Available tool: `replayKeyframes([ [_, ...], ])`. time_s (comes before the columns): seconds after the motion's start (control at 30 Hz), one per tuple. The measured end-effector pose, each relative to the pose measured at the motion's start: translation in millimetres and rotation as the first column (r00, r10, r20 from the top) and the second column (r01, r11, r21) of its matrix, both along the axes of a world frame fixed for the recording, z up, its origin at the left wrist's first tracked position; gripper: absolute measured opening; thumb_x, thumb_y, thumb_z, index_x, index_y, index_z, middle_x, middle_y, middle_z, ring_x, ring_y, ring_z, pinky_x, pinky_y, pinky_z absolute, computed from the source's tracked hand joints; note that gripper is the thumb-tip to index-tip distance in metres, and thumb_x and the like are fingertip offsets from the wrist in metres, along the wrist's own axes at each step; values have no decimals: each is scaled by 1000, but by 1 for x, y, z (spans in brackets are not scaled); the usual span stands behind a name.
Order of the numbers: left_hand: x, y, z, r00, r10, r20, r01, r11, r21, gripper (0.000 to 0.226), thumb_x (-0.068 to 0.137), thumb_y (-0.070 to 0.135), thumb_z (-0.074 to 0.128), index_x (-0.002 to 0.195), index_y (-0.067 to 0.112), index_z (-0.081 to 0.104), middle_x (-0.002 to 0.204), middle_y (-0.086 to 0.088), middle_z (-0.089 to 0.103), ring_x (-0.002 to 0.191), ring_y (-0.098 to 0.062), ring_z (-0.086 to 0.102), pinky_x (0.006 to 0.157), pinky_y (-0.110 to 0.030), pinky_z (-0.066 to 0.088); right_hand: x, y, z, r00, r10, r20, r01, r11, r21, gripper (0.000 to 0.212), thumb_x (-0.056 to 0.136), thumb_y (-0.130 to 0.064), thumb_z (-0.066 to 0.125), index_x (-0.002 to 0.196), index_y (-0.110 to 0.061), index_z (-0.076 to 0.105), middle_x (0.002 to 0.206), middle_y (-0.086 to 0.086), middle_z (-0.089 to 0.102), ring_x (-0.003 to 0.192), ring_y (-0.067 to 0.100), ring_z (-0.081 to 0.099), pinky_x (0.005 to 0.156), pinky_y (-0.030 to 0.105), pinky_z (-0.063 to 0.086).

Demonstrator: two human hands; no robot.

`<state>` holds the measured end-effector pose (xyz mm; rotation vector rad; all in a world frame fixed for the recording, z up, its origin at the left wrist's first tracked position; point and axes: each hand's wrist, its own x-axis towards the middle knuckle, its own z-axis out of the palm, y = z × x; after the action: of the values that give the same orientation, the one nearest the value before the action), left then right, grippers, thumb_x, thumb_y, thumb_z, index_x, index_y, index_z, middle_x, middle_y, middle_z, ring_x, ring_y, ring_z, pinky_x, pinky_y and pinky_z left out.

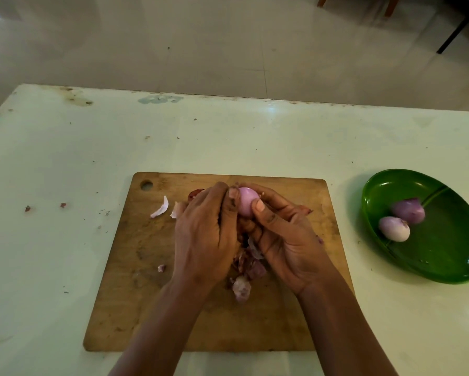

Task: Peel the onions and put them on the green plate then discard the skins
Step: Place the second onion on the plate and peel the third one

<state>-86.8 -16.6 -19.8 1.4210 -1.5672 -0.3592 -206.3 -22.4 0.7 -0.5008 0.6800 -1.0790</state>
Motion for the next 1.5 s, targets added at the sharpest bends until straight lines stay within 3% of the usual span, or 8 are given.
replayKeyframes([
  [0.33, -3, 0, 8, 973, 28, -228, 21, 978, 208, 25, 93, 35, 36, 75, 27, 52, 59, 13, 51, 57, 0, 49, 51, -10, 37, 1, 0, 0, 997, -33, -71, 31, 999, -26, 23, 72, -10, 64, 91, -10, 77, 100, 12, 74, 95, 22, 71, 74, 24, 56],
  [0.6, 0, -4, 11, 915, -41, -400, 151, 957, 247, 37, 96, 39, 38, 82, 16, 64, 72, 3, 65, 70, -5, 60, 61, -17, 47, -2, -1, -2, 1000, -3, -13, 3, 1000, 6, 34, 64, -15, 70, 97, -6, 75, 105, 15, 72, 98, 23, 70, 79, 26, 57],
  [0.77, 0, -2, 15, 718, -40, -695, 332, 898, 290, 40, 91, 42, 45, 93, 8, 67, 85, -22, 66, 76, -50, 59, 63, -56, 53, -3, -1, -3, 999, -14, 49, 13, 1000, 23, 35, 64, -11, 69, 98, -5, 74, 105, 15, 72, 99, 23, 69, 82, 28, 57],
  [0.97, -2, -3, 21, 402, 34, -915, 477, 845, 241, 32, 83, 27, 48, 71, 18, 75, 71, -4, 69, 73, -19, 65, 69, -31, 55, -3, -3, -9, 993, 27, 112, -17, 996, -93, 36, 69, -12, 72, 104, -8, 74, 112, 12, 70, 108, 23, 65, 87, 26, 53],
  [1.1, -3, -3, 24, 321, 17, -947, 524, 830, 193, 33, 84, 24, 47, 67, 16, 74, 62, 0, 65, 64, -13, 66, 59, -26, 56, -4, -3, -10, 994, 36, 107, -22, 992, -125, 38, 68, -15, 76, 106, -8, 74, 113, 11, 70, 109, 22, 65, 88, 25, 53],
  [1.23, 1, -4, 19, 625, 20, -780, 379, 866, 326, 33, 86, 37, 47, 84, 18, 73, 83, -8, 72, 78, -26, 66, 68, -34, 52, -4, -2, -7, 1000, 19, -21, -21, 993, -113, 37, 66, -17, 72, 102, -16, 76, 113, 7, 71, 110, 20, 65, 87, 24, 53],
  [1.37, 0, -3, 15, 901, 57, -430, 122, 918, 378, 30, 99, 28, 39, 92, 17, 65, 83, 1, 67, 79, -13, 63, 64, -19, 49, -1, 3, -4, 962, 36, -269, -79, 986, -149, 30, 67, -27, 72, 97, -28, 77, 109, -1, 73, 108, 18, 66, 85, 26, 54],
  [1.5, -3, 1, 10, 962, 181, -205, -130, 963, 236, 26, 100, 28, 40, 81, 18, 53, 68, 6, 54, 64, -13, 51, 53, -22, 35, 12, 7, 0, 895, -44, -443, -44, 982, -185, 42, 68, -30, 71, 108, -16, 69, 102, 3, 74, 97, 21, 70, 81, 36, 58],
])
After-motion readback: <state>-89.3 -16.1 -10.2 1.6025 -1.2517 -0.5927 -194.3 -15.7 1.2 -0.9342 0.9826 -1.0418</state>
